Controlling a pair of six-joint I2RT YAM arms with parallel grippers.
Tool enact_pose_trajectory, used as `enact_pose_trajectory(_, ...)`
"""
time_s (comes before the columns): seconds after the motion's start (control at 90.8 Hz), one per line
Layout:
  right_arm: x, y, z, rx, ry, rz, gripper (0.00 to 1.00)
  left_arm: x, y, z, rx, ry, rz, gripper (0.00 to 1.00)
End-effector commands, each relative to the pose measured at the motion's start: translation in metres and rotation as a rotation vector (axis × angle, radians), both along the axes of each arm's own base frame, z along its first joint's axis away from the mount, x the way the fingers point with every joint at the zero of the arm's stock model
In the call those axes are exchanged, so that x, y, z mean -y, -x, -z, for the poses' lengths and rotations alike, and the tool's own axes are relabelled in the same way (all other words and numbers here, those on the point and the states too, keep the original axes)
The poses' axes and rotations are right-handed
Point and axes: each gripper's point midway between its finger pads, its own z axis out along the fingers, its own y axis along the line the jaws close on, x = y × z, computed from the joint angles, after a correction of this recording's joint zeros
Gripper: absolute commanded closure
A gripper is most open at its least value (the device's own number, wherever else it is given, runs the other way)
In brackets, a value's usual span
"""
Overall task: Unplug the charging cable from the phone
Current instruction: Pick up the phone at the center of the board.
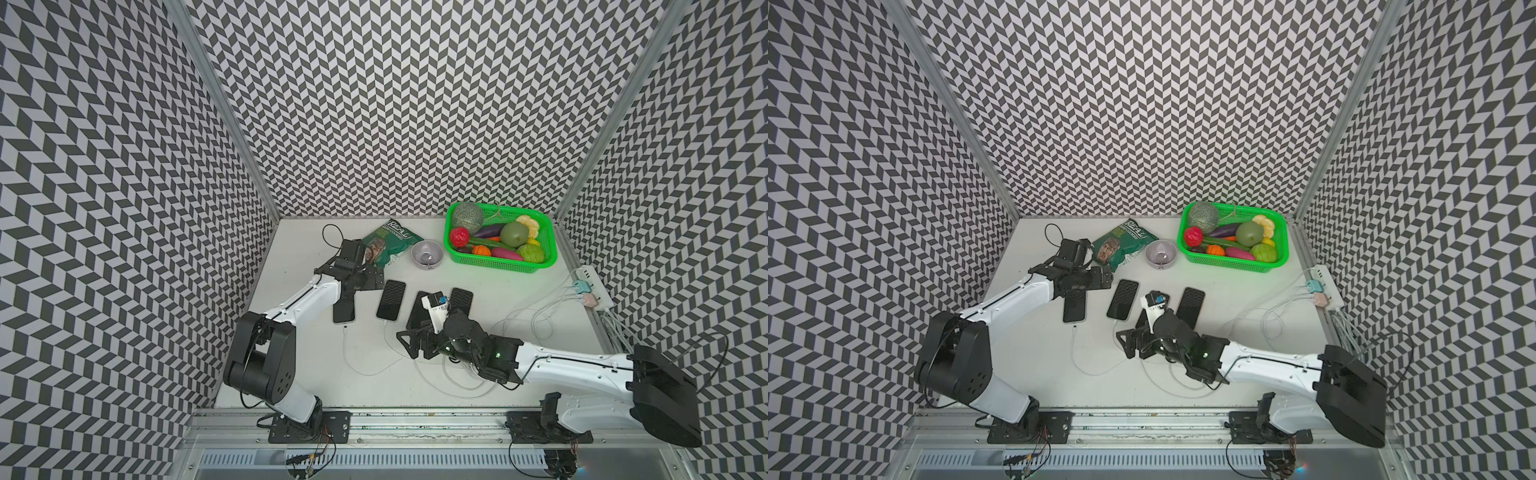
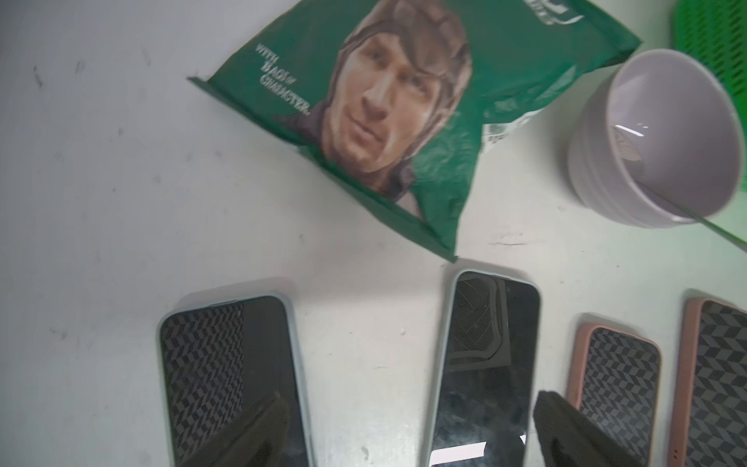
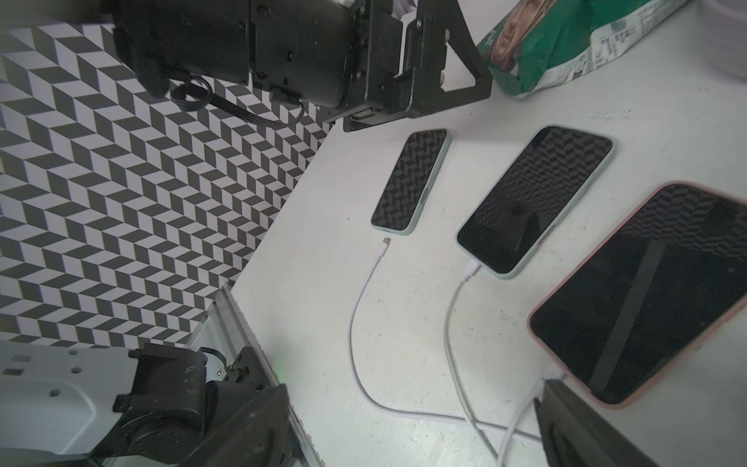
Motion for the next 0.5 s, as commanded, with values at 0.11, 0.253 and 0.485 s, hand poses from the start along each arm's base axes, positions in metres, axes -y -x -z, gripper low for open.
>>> enact_pose_trajectory(0.11,0.024,-0.008,-0.019,0.028,-0.049,0.047,0.00,0.038,-0.007,-0.004,0.009,-0.093,0.101,0.00)
enact_pose_trajectory(0.253,0.035,-0.007,-0.025,0.038,-0.074,0.059,0.00,0.058,-0.011,0.008,-0.021,-0.148,0.159,0.00)
enact_pose_trajectory(0.485,0.045,-0.005,-0.028,0.051,-0.101,0.071,0.00,0.069,-0.011,0.048,-0.107,-0.222,0.205,0.00)
